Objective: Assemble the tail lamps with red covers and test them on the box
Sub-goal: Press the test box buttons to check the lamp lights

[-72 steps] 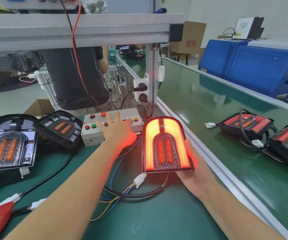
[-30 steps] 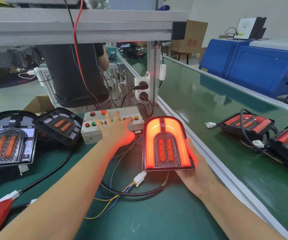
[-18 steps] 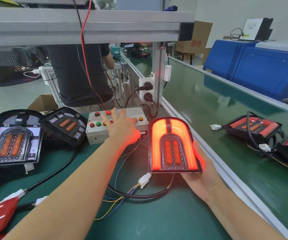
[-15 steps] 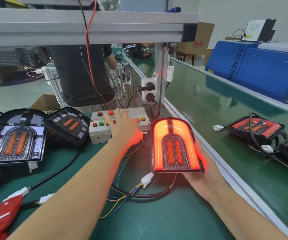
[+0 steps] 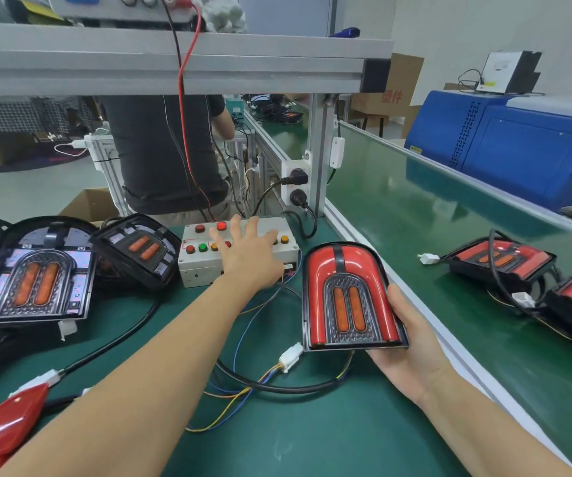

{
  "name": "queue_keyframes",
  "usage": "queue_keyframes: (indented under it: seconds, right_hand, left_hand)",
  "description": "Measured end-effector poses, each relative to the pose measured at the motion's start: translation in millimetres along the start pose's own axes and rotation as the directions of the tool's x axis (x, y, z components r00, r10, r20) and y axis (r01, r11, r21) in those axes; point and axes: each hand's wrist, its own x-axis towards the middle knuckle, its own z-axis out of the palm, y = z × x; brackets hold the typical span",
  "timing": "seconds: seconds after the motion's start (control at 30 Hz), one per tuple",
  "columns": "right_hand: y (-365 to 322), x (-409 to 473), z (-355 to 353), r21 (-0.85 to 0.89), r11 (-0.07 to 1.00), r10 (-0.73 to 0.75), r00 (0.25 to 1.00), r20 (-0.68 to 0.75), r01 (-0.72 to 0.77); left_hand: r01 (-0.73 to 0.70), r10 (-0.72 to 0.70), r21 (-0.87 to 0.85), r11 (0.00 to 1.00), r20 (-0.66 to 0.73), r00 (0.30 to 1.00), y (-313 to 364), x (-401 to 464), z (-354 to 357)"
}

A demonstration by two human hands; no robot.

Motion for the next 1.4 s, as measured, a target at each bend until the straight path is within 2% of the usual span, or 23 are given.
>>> queue_keyframes:
  seconds: [1.4]
  right_hand:
    - [2, 1, -2, 0.082, 0.995, -0.051, 0.999, 0.016, 0.049]
  left_hand:
    - [-0.032, 0.033, 0.092, 0.995, -0.006, 0.999, -2, -1, 7]
